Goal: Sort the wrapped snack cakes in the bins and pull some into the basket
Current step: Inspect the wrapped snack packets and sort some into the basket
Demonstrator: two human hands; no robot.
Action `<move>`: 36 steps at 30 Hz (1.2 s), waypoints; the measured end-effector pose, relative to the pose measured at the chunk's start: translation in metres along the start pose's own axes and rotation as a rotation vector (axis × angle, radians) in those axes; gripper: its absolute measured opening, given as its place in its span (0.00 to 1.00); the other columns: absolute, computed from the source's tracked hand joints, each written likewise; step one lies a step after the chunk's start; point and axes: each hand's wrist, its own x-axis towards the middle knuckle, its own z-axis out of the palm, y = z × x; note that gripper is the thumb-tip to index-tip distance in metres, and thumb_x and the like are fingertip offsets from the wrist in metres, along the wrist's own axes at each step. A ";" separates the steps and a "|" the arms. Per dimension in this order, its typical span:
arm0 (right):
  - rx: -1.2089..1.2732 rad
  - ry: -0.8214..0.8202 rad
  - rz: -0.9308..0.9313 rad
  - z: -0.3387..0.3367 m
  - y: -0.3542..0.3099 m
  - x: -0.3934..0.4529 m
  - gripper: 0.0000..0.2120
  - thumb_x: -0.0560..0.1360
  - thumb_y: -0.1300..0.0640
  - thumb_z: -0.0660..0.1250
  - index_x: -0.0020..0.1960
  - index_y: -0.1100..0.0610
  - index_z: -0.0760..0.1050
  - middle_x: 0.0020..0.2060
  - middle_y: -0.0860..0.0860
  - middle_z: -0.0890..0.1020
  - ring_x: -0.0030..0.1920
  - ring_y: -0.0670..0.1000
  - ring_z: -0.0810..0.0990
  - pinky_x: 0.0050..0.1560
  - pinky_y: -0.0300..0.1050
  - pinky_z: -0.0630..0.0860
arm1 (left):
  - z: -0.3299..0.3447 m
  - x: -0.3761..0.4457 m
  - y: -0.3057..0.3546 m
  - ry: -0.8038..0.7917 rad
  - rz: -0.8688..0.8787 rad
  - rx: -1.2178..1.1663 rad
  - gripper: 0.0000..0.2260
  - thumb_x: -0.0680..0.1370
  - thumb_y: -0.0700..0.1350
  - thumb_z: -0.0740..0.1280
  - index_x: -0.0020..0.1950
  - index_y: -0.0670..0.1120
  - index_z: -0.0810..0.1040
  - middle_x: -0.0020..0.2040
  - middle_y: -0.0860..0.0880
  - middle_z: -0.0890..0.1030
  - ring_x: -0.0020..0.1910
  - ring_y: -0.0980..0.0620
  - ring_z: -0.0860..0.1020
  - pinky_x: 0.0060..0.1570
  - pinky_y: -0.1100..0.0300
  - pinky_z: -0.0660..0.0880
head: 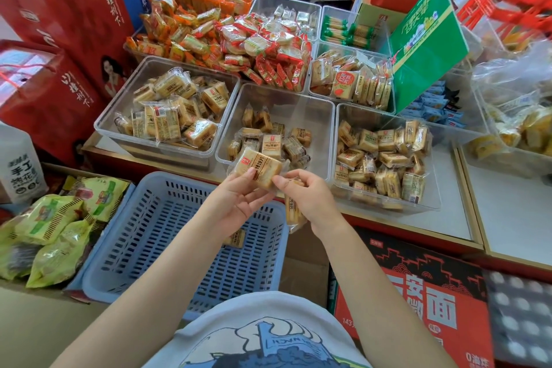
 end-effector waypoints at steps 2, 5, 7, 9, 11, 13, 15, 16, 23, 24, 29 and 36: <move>0.013 -0.002 -0.005 0.001 0.000 0.001 0.10 0.77 0.56 0.74 0.54 0.60 0.81 0.42 0.50 0.84 0.36 0.39 0.82 0.36 0.33 0.76 | 0.001 0.000 -0.003 -0.003 -0.002 -0.042 0.13 0.84 0.40 0.62 0.68 0.39 0.73 0.61 0.34 0.82 0.53 0.41 0.85 0.51 0.48 0.84; -0.016 0.007 -0.001 0.003 0.003 0.002 0.05 0.77 0.58 0.74 0.50 0.58 0.81 0.41 0.51 0.83 0.39 0.43 0.81 0.36 0.32 0.76 | 0.003 0.000 -0.006 0.003 0.009 -0.051 0.13 0.84 0.40 0.61 0.68 0.40 0.73 0.61 0.34 0.82 0.53 0.40 0.85 0.53 0.47 0.83; -0.031 0.021 0.000 0.002 0.004 0.002 0.02 0.77 0.59 0.74 0.48 0.56 0.81 0.42 0.51 0.83 0.42 0.46 0.80 0.38 0.33 0.76 | 0.002 0.001 -0.007 -0.003 0.017 -0.052 0.13 0.85 0.40 0.61 0.68 0.40 0.73 0.60 0.34 0.83 0.54 0.40 0.85 0.51 0.46 0.84; -0.045 0.030 0.006 0.002 0.004 0.002 0.02 0.76 0.58 0.74 0.47 0.55 0.81 0.42 0.52 0.83 0.43 0.47 0.80 0.38 0.34 0.76 | 0.001 0.002 -0.006 -0.003 0.028 -0.046 0.13 0.85 0.40 0.61 0.70 0.41 0.72 0.61 0.34 0.83 0.54 0.39 0.85 0.48 0.47 0.85; -0.065 0.034 0.013 0.001 0.005 0.003 0.02 0.76 0.58 0.74 0.47 0.55 0.81 0.43 0.52 0.83 0.43 0.48 0.80 0.39 0.35 0.75 | 0.000 0.005 -0.006 0.008 0.036 -0.047 0.15 0.84 0.39 0.62 0.71 0.41 0.71 0.62 0.34 0.82 0.53 0.39 0.86 0.48 0.47 0.85; -0.094 0.040 0.009 0.001 0.006 0.004 0.04 0.76 0.57 0.74 0.49 0.56 0.81 0.42 0.51 0.82 0.43 0.48 0.80 0.39 0.35 0.75 | -0.001 0.007 -0.007 0.002 0.039 -0.051 0.16 0.83 0.39 0.63 0.72 0.42 0.70 0.64 0.34 0.80 0.54 0.39 0.85 0.48 0.48 0.85; -0.120 0.040 -0.009 0.000 0.006 0.006 0.04 0.76 0.57 0.74 0.48 0.57 0.81 0.40 0.50 0.81 0.42 0.47 0.78 0.38 0.32 0.75 | -0.001 0.009 -0.008 -0.027 0.065 -0.018 0.19 0.81 0.37 0.66 0.72 0.42 0.70 0.63 0.34 0.81 0.55 0.40 0.85 0.49 0.50 0.84; -0.132 0.036 -0.016 0.000 0.006 0.006 0.05 0.76 0.56 0.74 0.47 0.56 0.80 0.40 0.50 0.80 0.41 0.46 0.78 0.37 0.31 0.74 | -0.002 0.011 -0.009 -0.037 0.083 0.011 0.21 0.79 0.35 0.67 0.71 0.42 0.70 0.62 0.36 0.82 0.55 0.41 0.85 0.48 0.52 0.84; -0.148 0.014 -0.031 -0.001 0.004 0.007 0.14 0.75 0.47 0.75 0.52 0.55 0.77 0.40 0.47 0.78 0.39 0.46 0.76 0.37 0.36 0.73 | -0.017 0.021 -0.004 0.085 0.123 0.454 0.18 0.79 0.33 0.68 0.65 0.49 0.73 0.61 0.42 0.82 0.53 0.47 0.85 0.47 0.56 0.80; -0.130 0.004 -0.029 -0.001 0.003 0.008 0.16 0.75 0.46 0.75 0.54 0.54 0.76 0.42 0.48 0.79 0.40 0.46 0.77 0.38 0.36 0.74 | -0.019 0.022 -0.004 0.069 0.085 0.493 0.19 0.79 0.35 0.70 0.66 0.50 0.74 0.60 0.42 0.83 0.53 0.47 0.85 0.48 0.54 0.80; -0.041 -0.055 0.013 0.004 -0.007 0.015 0.10 0.81 0.54 0.63 0.62 0.49 0.71 0.56 0.54 0.79 0.55 0.53 0.81 0.53 0.54 0.82 | -0.019 0.025 -0.010 -0.037 -0.086 0.662 0.28 0.70 0.55 0.77 0.67 0.55 0.73 0.61 0.47 0.83 0.61 0.46 0.82 0.54 0.48 0.82; 0.026 -0.082 -0.050 0.005 0.002 0.030 0.35 0.81 0.63 0.64 0.79 0.40 0.53 0.63 0.47 0.77 0.60 0.47 0.79 0.59 0.47 0.80 | -0.021 0.045 -0.011 0.005 -0.004 0.769 0.32 0.69 0.58 0.80 0.68 0.50 0.74 0.59 0.48 0.84 0.56 0.50 0.85 0.59 0.49 0.81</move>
